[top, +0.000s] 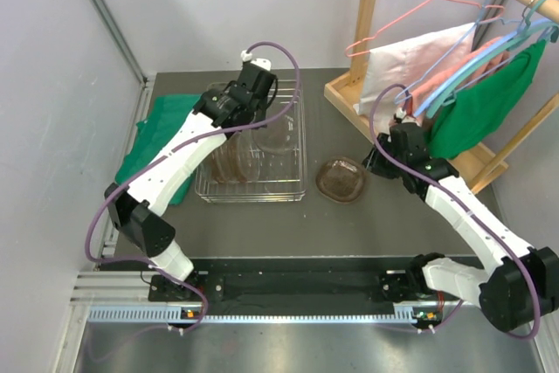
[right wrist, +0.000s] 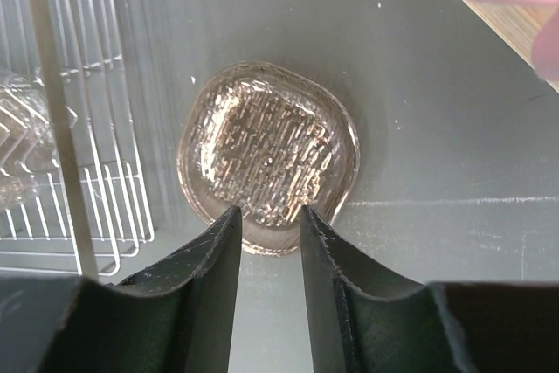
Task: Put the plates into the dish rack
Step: Insert the plate into the dish rack.
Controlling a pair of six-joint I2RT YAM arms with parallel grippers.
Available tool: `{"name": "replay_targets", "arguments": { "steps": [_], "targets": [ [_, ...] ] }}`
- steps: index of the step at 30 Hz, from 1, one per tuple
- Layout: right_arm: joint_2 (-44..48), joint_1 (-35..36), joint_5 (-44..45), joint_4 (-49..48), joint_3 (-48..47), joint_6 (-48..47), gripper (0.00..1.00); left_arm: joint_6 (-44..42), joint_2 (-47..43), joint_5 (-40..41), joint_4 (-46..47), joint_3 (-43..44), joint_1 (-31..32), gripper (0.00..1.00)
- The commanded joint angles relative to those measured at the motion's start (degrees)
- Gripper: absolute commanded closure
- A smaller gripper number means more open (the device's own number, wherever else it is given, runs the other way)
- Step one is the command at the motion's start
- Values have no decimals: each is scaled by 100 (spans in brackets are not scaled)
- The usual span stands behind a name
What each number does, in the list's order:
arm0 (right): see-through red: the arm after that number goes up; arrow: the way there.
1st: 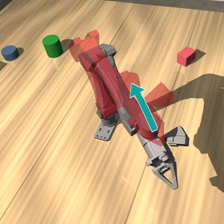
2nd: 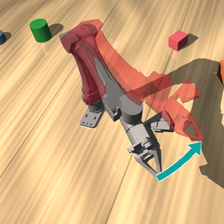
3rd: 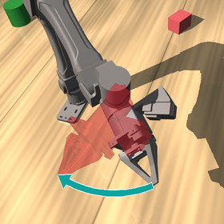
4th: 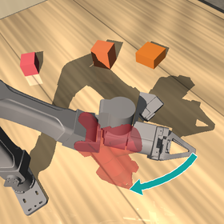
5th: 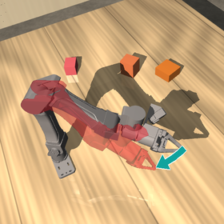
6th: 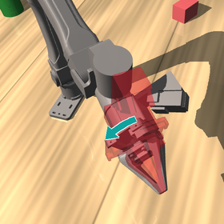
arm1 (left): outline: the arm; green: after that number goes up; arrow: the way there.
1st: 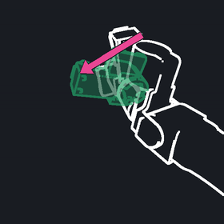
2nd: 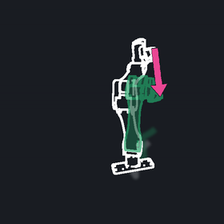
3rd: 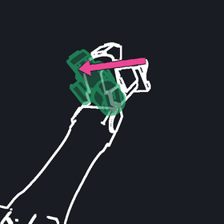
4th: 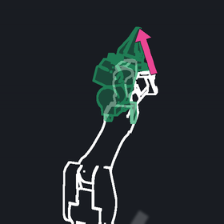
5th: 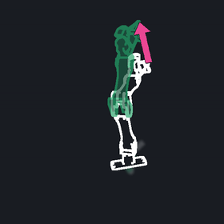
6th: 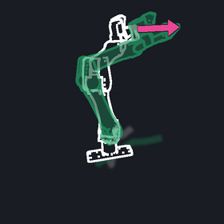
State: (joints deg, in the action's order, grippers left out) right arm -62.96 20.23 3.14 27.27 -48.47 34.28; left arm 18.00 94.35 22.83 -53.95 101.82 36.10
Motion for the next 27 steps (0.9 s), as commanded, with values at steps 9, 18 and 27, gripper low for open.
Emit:
{"name": "replay_targets", "arguments": {
  "steps": [9,18,27],
  "targets": [
    [-392,113,143,270,-356,-290,64,-60,-435,1874,-291,-479,-6,100],
    [-603,420,424,429,-558,-317,63,37,-338,2129,-493,-532,-6,100],
    [-647,500,521,481,-602,-317,63,301,-22,2278,-704,-558,3,100]
  ]
}}
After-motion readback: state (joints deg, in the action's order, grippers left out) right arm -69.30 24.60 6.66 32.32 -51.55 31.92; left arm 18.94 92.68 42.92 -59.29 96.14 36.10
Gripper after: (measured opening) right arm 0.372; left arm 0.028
